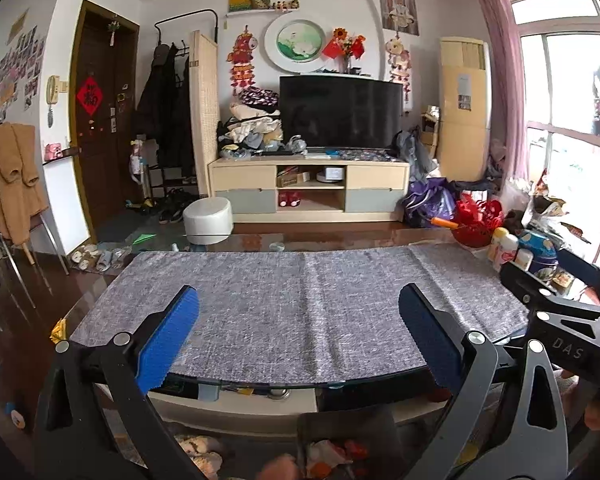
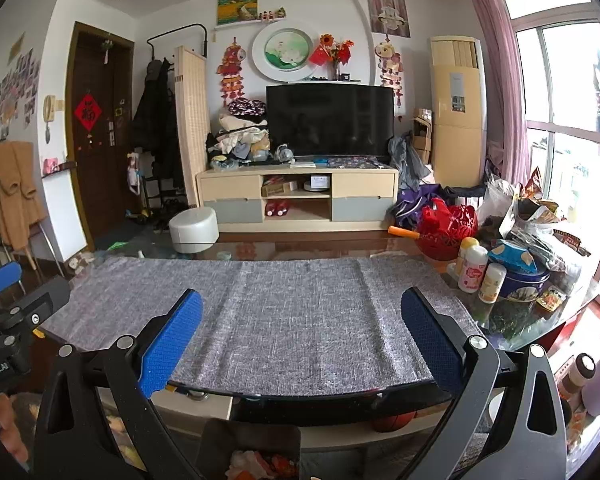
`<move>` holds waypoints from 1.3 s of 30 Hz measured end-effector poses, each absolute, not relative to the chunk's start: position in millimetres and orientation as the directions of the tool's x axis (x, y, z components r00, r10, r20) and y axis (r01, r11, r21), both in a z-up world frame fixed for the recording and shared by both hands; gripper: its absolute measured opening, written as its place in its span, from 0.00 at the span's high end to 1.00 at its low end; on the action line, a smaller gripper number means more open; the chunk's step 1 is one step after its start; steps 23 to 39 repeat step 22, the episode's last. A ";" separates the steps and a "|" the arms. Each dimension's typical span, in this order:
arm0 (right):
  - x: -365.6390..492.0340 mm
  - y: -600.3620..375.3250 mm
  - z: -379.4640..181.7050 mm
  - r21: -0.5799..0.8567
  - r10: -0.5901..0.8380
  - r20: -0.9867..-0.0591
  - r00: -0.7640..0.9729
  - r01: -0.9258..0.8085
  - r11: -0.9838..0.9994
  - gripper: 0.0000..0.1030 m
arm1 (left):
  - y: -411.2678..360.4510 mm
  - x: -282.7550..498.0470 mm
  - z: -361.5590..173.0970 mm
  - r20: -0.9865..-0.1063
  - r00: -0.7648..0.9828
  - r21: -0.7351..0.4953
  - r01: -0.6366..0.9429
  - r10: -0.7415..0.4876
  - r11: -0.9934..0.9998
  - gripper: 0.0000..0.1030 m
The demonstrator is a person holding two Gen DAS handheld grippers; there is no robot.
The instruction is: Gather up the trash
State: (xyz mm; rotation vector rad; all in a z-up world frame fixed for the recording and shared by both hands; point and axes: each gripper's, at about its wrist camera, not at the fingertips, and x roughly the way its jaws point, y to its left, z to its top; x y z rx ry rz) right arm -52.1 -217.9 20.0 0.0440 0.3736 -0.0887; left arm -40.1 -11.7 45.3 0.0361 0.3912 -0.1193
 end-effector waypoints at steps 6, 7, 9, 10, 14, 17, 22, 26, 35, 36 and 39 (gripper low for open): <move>-51.4 -217.2 20.2 0.027 -0.078 -0.368 0.927 0.094 0.995 0.03 | -6.7 -37.8 44.2 -0.384 0.916 -0.006 0.123 -0.115 0.992 0.08; -51.2 -217.3 20.2 0.028 -0.077 -0.369 0.926 0.094 0.995 0.03 | -6.2 -37.7 43.9 -0.383 0.916 -0.007 0.126 -0.119 0.992 0.08; -50.7 -218.0 19.9 0.027 -0.078 -0.371 0.926 0.094 0.995 0.03 | -6.2 -38.8 43.7 -0.377 0.919 0.002 0.123 -0.113 0.992 0.08; -50.8 -218.0 20.0 0.027 -0.077 -0.371 0.926 0.093 0.995 0.03 | -6.3 -38.5 44.1 -0.376 0.920 0.005 0.121 -0.110 0.993 0.08; -50.9 -219.4 19.7 0.027 -0.075 -0.373 0.925 0.092 0.995 0.03 | -5.5 -36.2 44.7 -0.387 0.915 -0.007 0.119 -0.112 0.993 0.08; -50.3 -220.1 19.5 0.028 -0.076 -0.373 0.925 0.093 0.995 0.03 | -1.5 -33.9 44.2 -0.399 0.909 -0.031 0.118 -0.120 0.993 0.08; -47.9 -222.0 16.0 0.025 -0.081 -0.379 0.922 0.097 0.995 0.03 | -1.9 -32.4 45.1 -0.399 0.910 -0.015 0.116 -0.112 0.993 0.08; -47.9 -222.0 16.0 0.025 -0.081 -0.379 0.922 0.097 0.995 0.03 | -1.9 -32.4 45.1 -0.399 0.910 -0.015 0.116 -0.112 0.993 0.08; -47.9 -222.0 16.0 0.025 -0.081 -0.379 0.922 0.097 0.995 0.03 | -1.9 -32.4 45.1 -0.399 0.910 -0.015 0.116 -0.112 0.993 0.08; -47.9 -222.0 16.0 0.025 -0.081 -0.379 0.922 0.097 0.995 0.03 | -1.9 -32.4 45.1 -0.399 0.910 -0.015 0.116 -0.112 0.993 0.08; -47.9 -222.0 16.0 0.025 -0.081 -0.379 0.922 0.097 0.995 0.03 | -1.9 -32.4 45.1 -0.399 0.910 -0.015 0.116 -0.112 0.993 0.08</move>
